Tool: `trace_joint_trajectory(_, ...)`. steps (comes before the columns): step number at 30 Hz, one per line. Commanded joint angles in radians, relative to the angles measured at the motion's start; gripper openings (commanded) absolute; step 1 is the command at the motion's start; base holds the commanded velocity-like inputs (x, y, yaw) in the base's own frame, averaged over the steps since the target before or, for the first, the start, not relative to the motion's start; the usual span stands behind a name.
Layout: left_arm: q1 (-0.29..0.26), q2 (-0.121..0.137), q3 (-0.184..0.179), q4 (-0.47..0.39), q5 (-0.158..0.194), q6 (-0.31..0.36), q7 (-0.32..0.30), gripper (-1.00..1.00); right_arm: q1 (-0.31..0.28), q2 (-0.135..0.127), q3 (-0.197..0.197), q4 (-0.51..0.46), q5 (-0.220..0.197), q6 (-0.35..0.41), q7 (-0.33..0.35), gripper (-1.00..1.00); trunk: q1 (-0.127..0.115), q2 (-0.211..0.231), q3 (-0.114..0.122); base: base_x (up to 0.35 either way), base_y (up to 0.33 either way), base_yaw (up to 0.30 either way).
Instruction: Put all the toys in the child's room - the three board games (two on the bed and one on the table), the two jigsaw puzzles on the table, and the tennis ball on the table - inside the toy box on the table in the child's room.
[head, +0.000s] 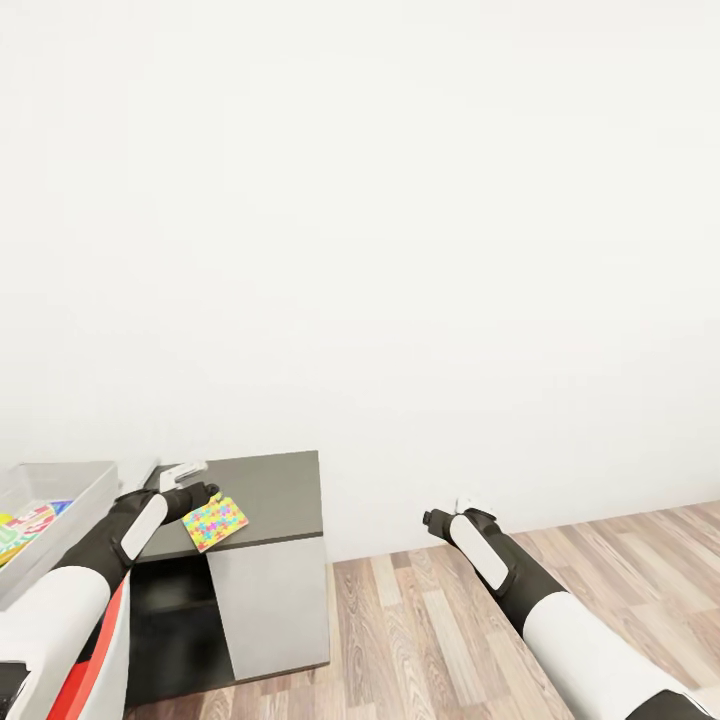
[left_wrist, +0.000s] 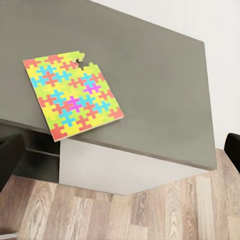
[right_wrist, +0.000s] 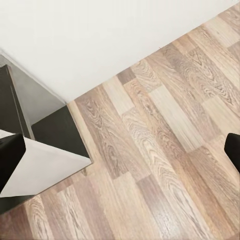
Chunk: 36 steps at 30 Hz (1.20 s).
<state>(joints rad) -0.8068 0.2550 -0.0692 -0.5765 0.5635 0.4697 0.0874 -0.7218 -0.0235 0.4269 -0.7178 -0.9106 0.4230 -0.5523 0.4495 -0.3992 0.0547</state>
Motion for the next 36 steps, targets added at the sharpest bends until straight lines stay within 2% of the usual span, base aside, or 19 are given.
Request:
trace_joint_trajectory(1, 0.000, 0.001, -0.007, -0.002, 0.010, 0.002, 0.009, 1.00, -0.001, -0.001, 0.006, -0.002, -0.007, 0.002, -0.008, 1.00, 0.001, -0.001, -0.001, 0.088, -0.015, 0.000)
trace_joint_trajectory(19, 0.000, 0.001, -0.007, -0.002, 0.008, 0.001, 0.012, 1.00, -0.001, 0.001, 0.006, -0.002, -0.007, 0.002, -0.006, 1.00, 0.001, -0.001, -0.011, 0.055, -0.002, 0.002)
trace_joint_trajectory(28, 0.000, 0.001, -0.007, -0.002, 0.009, 0.001, 0.012, 1.00, -0.001, 0.001, 0.006, -0.002, -0.007, 0.002, -0.006, 1.00, 0.001, -0.001, -0.018, 0.002, -0.080, 0.131)
trace_joint_trajectory(36, 0.000, 0.001, -0.008, -0.002, 0.009, 0.001, 0.012, 1.00, -0.001, 0.001, 0.006, -0.002, -0.007, 0.002, -0.006, 1.00, 0.001, -0.001, -0.019, 0.000, -0.037, 0.024)
